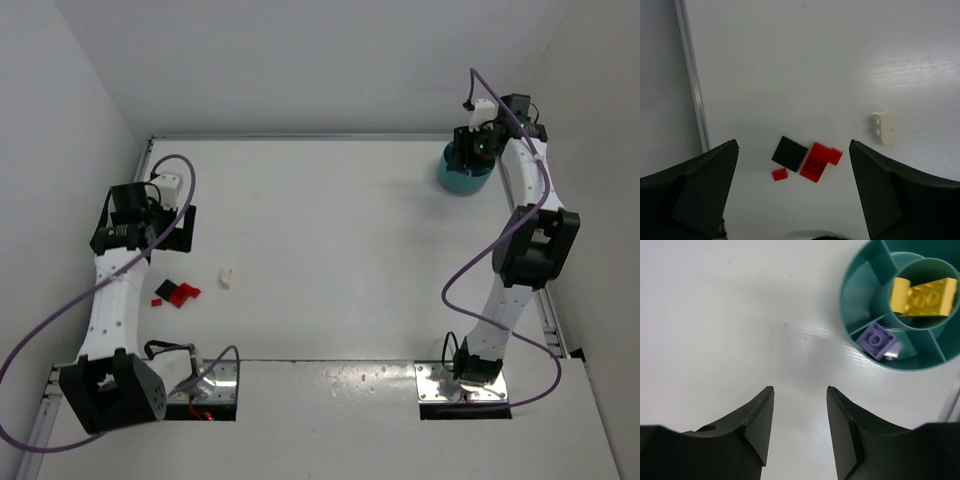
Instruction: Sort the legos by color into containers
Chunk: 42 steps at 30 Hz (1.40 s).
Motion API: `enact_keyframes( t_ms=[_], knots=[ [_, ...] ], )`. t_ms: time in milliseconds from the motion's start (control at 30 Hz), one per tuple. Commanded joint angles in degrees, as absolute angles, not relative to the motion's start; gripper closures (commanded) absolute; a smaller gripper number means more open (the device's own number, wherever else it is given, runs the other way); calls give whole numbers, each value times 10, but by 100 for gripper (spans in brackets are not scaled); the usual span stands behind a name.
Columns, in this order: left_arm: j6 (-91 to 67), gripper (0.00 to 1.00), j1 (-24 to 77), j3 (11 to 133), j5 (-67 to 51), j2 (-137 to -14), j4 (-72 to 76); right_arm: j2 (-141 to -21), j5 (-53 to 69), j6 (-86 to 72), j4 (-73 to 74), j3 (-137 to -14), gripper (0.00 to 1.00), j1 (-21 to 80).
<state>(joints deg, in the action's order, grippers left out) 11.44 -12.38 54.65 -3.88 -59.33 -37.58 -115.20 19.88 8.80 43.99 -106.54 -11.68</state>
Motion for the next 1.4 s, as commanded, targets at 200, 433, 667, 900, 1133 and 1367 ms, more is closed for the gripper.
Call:
enact_keyframes(
  t_ms=[200, 433, 667, 900, 1133, 1367],
  knots=[
    [460, 10, -183, 566, -128, -719, -619, -1136, 268, 82, 423, -1025, 53, -100],
    [445, 13, -155, 424, -54, -681, -484, -1130, 273, 82, 410, -998, 53, -100],
    [403, 19, -134, 402, -28, -761, -397, -1120, 273, 82, 405, -976, 53, -100],
    [379, 24, -134, 418, -21, -832, -345, -1109, 273, 87, 405, -970, 53, -100],
    [379, 58, -134, 429, -39, -857, -331, -1104, 279, 87, 405, -960, 53, -100],
    [393, 70, -134, 461, -153, -765, -356, -1093, 403, 46, 422, -920, 53, -87]
  ],
)
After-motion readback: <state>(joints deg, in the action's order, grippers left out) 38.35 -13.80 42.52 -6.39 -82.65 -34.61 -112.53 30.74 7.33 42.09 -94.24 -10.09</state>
